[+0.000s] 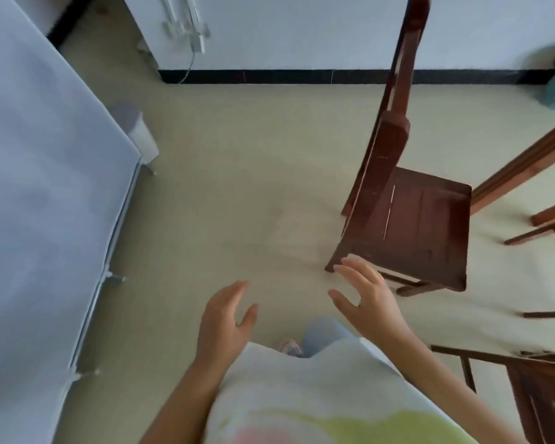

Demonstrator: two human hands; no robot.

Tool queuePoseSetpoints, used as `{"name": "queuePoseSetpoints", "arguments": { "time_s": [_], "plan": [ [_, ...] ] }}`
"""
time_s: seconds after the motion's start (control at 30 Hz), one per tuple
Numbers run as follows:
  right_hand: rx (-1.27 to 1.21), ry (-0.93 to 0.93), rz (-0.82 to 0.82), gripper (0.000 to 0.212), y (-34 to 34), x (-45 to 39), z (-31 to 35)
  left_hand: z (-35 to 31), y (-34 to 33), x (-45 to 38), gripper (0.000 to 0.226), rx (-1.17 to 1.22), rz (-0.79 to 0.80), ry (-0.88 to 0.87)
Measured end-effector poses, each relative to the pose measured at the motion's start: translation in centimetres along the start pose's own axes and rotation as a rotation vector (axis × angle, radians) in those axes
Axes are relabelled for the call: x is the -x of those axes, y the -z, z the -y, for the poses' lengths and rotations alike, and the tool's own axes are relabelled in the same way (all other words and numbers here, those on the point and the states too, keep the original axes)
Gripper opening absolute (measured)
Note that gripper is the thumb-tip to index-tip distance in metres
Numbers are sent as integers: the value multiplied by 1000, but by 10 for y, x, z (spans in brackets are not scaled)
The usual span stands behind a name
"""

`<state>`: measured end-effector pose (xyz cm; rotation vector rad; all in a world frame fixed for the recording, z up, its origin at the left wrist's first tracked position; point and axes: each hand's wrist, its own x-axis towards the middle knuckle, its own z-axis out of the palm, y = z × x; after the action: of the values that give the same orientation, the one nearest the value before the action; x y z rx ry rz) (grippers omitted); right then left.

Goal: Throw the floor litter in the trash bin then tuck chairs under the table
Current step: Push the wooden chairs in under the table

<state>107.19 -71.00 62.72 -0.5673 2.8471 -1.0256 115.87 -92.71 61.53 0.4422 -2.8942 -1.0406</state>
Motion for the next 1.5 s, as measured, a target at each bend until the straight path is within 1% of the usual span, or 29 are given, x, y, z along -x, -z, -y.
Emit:
{"name": "queuePoseSetpoints", "arguments": {
  "time_s": [0.13,0.27,0.37,0.47,0.63,0.7,0.77,0.83,0.9,0.97,1.07,1.17,1.23,1.3,1.37,1.43,1.5],
  "plan": [
    [21,-81,40,36,-13,-36,-1,32,16,-38,54,10,-38,30],
    [43,-137,43,35,-31,-97,-3,57,34,-104,54,-4,16,43],
    [18,-125,4,35,-53,-163,12,77,55,-168,51,-60,12,13],
    [-22,-119,24,34,-75,-233,44,91,84,-227,51,-108,-10,-1],
    [-43,55,50,33,-105,-329,96,114,120,-312,51,-110,-21,0],
    [-46,51,58,34,-112,-352,104,123,129,-342,51,-108,3,-25],
    [-46,5,38,38,-117,-369,103,132,135,-377,51,-108,60,-75],
    [-37,-96,-13,38,-119,-383,92,139,136,-422,50,-139,141,-159],
    [-11,-258,-103,32,-117,-391,81,136,133,-473,50,-184,236,-279],
    [21,-435,-223,33,-110,-395,76,123,125,-524,50,-224,350,-419],
    [46,-676,-403,35,-101,-390,76,80,107,-590,49,-278,502,-681],
    [60,-927,-597,31,-105,-366,79,25,77,-630,47,-336,601,-978],
    [74,-1085,-721,38,-110,-344,88,-12,53,-636,48,-325,686,-1115],
    [113,-1192,-840,44,-113,-327,98,-44,30,-628,49,-287,754,-1228],
    [114,-1284,-919,50,-108,-313,102,-73,10,-612,50,-226,815,-1332],
    [145,-1380,-995,40,-94,-304,98,-102,-7,-594,49,-166,849,-1411],
    [236,-1383,-1065,38,-75,-306,89,-132,-18,-576,49,-101,865,-1459]
  ]
}}
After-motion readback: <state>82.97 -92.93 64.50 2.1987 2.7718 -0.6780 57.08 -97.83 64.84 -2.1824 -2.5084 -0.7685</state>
